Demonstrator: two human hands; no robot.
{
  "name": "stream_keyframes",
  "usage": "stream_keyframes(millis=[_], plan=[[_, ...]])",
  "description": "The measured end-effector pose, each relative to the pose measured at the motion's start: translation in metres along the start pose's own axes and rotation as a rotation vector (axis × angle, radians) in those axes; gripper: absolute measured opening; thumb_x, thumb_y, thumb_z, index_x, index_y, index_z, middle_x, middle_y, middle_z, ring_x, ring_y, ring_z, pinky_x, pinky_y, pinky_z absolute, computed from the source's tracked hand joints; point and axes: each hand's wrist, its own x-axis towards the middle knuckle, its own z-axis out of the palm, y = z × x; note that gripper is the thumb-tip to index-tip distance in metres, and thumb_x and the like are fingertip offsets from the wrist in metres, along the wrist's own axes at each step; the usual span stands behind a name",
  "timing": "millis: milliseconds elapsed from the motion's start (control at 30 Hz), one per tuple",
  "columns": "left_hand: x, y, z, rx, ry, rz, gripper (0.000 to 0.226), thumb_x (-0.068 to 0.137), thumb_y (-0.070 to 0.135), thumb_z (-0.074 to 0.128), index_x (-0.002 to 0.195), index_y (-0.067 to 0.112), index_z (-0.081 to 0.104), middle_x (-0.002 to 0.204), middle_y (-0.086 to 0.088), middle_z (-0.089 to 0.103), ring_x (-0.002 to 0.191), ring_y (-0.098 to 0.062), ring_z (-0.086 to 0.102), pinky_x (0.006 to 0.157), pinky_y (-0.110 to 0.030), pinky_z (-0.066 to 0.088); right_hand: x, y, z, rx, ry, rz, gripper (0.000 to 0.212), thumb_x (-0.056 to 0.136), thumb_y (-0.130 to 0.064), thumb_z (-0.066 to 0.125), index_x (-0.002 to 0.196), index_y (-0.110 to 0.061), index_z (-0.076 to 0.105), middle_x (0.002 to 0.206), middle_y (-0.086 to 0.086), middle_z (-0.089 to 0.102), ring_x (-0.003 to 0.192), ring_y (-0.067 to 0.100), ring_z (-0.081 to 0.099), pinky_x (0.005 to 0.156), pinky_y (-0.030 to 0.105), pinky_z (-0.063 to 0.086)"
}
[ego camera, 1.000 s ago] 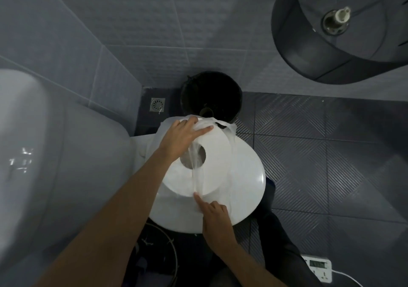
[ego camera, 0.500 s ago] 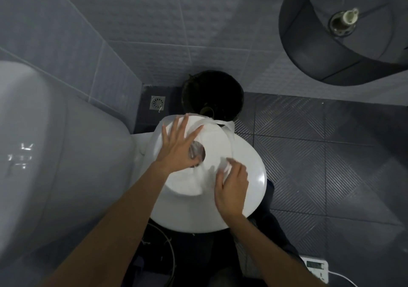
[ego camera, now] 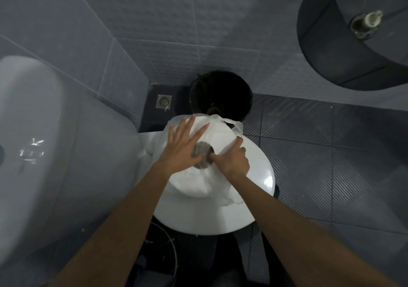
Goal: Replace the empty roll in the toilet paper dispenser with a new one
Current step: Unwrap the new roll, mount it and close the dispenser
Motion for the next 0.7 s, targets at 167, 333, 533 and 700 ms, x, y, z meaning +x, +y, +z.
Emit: stream_keyframes(millis=[167,333,533,700], plan=[[-0.016,-0.008,0.0,-0.434,0.246,-0.275,0.066,0.092,0.057,0.034,0.15,0.036,0.009,0.16,-0.004,0.014,0.148,-0.026,0.009,0.119,-0.047,0.012,0.003,0.014,-0.009,0.007,0.031,-0.032,0.092,0.066,-0.06,0.069,0.134,-0.018,0.023,0.119,0.011,0.052,0.105,0.035,0.057,0.086,0.042,0.046],[-0.01,-0.007,-0.008,-1.134,0.159,-0.793,0.06,0.092,0.053,0.046,0.14,0.017,0.041,0.138,-0.007,0.051,0.126,-0.027,0.049,0.1,-0.035,0.039,0.003,0.026,-0.024,-0.022,0.031,-0.084,0.096,0.062,-0.06,0.071,0.134,-0.018,0.024,0.121,0.011,0.054,0.108,0.033,0.056,0.088,0.042,0.045],[-0.001,-0.004,0.0,-1.166,0.035,-0.923,0.031,0.091,0.032,0.056,0.114,0.013,0.066,0.122,-0.008,0.064,0.104,-0.024,0.058,0.095,-0.036,0.046,0.007,0.04,-0.042,-0.023,0.04,-0.104,0.091,0.063,-0.055,0.073,0.131,-0.015,0.027,0.122,0.013,0.056,0.111,0.034,0.056,0.087,0.041,0.044],[-0.003,-0.007,0.009,-0.859,0.216,-1.016,0.027,0.095,0.011,0.042,0.114,-0.001,0.057,0.119,-0.023,0.061,0.112,-0.04,0.056,0.094,-0.041,0.044,0.011,0.059,-0.06,-0.038,0.079,-0.091,0.085,0.066,-0.054,0.07,0.128,-0.014,0.029,0.118,0.014,0.058,0.106,0.036,0.058,0.079,0.04,0.045]])
